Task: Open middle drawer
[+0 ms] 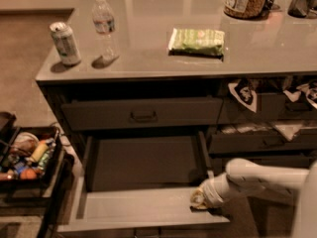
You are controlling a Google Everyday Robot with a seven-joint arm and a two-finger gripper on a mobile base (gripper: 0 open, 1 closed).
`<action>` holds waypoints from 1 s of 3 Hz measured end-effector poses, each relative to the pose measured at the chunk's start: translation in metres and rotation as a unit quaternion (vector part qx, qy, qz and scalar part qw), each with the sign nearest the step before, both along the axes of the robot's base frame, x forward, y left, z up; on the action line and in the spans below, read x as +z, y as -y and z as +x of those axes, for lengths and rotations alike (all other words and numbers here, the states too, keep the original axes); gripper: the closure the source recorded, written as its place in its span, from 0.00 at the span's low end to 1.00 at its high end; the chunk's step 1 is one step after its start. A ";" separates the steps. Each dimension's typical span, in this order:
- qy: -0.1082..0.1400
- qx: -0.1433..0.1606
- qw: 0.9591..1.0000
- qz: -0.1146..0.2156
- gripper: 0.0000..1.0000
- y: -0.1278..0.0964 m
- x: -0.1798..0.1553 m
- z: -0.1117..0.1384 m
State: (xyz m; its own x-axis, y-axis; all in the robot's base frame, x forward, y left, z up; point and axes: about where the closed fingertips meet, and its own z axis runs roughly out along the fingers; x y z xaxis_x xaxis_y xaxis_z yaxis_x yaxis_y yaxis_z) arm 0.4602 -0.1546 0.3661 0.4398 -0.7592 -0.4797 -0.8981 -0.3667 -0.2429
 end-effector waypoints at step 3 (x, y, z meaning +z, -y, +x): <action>0.134 0.021 0.990 0.026 1.00 -0.014 0.018 0.049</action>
Offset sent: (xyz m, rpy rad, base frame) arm 0.0809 0.0292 0.0227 0.0757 -0.4091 0.0979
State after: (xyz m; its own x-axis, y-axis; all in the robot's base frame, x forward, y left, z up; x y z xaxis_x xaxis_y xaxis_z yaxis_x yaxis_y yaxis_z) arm 0.5092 -0.1406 0.3845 0.5874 -0.7147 -0.3797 -0.7828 -0.3827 -0.4906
